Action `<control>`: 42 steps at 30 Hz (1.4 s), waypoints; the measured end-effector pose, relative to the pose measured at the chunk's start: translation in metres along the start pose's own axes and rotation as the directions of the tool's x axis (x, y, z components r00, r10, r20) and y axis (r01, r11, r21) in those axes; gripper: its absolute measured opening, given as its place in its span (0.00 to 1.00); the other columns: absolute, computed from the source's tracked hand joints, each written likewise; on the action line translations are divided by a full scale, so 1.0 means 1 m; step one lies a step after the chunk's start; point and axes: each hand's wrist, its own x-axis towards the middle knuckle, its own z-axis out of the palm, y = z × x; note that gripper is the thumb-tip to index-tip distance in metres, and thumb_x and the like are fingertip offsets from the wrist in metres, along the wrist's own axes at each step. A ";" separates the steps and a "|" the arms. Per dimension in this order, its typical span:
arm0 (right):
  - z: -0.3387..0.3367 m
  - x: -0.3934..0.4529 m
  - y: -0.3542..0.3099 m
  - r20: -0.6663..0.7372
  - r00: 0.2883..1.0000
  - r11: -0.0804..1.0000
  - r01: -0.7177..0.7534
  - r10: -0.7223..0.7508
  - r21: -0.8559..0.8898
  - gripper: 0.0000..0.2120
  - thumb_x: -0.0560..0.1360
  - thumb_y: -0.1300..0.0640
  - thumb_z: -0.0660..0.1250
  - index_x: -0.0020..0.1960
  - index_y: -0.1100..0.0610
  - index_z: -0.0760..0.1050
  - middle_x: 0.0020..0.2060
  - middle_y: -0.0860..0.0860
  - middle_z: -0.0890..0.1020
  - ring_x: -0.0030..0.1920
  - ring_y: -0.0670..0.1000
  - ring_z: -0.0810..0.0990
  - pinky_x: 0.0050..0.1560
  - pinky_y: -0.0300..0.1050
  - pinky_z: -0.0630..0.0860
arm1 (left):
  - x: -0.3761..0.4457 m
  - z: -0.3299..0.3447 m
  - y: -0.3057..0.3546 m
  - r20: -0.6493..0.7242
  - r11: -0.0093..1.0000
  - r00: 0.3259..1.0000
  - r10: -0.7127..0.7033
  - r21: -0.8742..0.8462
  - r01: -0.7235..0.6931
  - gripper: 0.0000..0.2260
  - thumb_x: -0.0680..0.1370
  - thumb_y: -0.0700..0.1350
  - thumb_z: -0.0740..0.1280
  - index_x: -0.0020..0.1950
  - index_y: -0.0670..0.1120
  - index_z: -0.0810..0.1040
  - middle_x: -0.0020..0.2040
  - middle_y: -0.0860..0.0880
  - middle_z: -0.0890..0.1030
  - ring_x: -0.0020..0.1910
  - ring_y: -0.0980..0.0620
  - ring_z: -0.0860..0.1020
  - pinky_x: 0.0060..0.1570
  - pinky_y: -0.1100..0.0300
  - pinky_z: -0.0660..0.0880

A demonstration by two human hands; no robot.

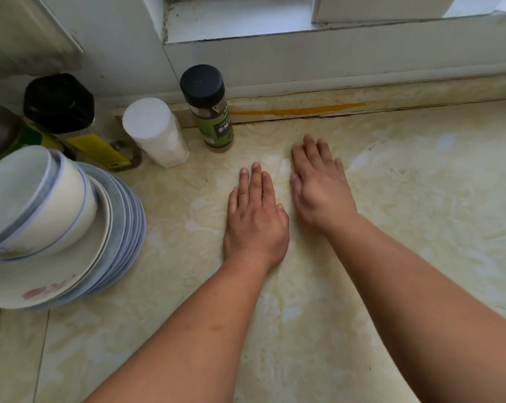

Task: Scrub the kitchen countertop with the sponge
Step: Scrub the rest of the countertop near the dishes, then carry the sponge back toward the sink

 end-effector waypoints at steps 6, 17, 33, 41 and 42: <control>0.011 -0.063 0.006 0.026 0.999 0.999 0.032 -0.032 0.010 0.29 0.85 0.50 0.51 0.84 0.50 0.46 0.83 0.47 0.43 0.82 0.49 0.37 0.81 0.55 0.45 | 0.000 0.000 -0.001 0.001 1.000 1.000 -0.008 -0.008 0.008 0.31 0.84 0.53 0.47 0.85 0.44 0.45 0.86 0.47 0.39 0.84 0.48 0.37 0.80 0.51 0.39; 0.007 -0.108 0.042 0.016 1.000 0.999 0.015 -0.015 0.031 0.30 0.82 0.55 0.59 0.82 0.46 0.57 0.83 0.46 0.48 0.83 0.51 0.42 0.81 0.53 0.50 | 0.004 -0.016 -0.004 0.136 0.992 0.990 -0.027 -0.121 0.043 0.31 0.86 0.51 0.53 0.86 0.47 0.44 0.85 0.51 0.36 0.83 0.51 0.34 0.80 0.51 0.38; -0.159 -0.211 0.106 0.314 0.746 -0.616 0.159 0.586 0.771 0.15 0.78 0.56 0.63 0.63 0.59 0.75 0.62 0.61 0.79 0.63 0.69 0.79 0.58 0.71 0.76 | -0.048 -0.111 0.151 0.183 0.667 0.962 0.201 -0.745 0.003 0.23 0.84 0.52 0.65 0.78 0.46 0.71 0.78 0.46 0.71 0.76 0.48 0.69 0.74 0.50 0.67; -0.234 -0.316 0.168 -0.001 0.466 -0.134 0.256 0.885 0.957 0.30 0.78 0.70 0.59 0.77 0.51 0.68 0.70 0.54 0.74 0.54 0.59 0.80 0.44 0.49 0.77 | -0.107 -0.147 0.287 0.130 0.558 0.863 0.489 -0.807 -0.194 0.21 0.83 0.50 0.67 0.74 0.45 0.76 0.72 0.48 0.78 0.70 0.50 0.76 0.70 0.52 0.71; -0.245 -0.333 0.185 -0.071 0.434 -0.037 0.233 0.898 0.972 0.31 0.77 0.71 0.59 0.77 0.51 0.69 0.70 0.54 0.75 0.50 0.56 0.77 0.39 0.47 0.73 | -0.116 -0.151 0.308 0.122 0.546 0.847 0.518 -0.809 -0.218 0.21 0.83 0.50 0.67 0.74 0.45 0.76 0.72 0.49 0.78 0.69 0.51 0.76 0.70 0.51 0.71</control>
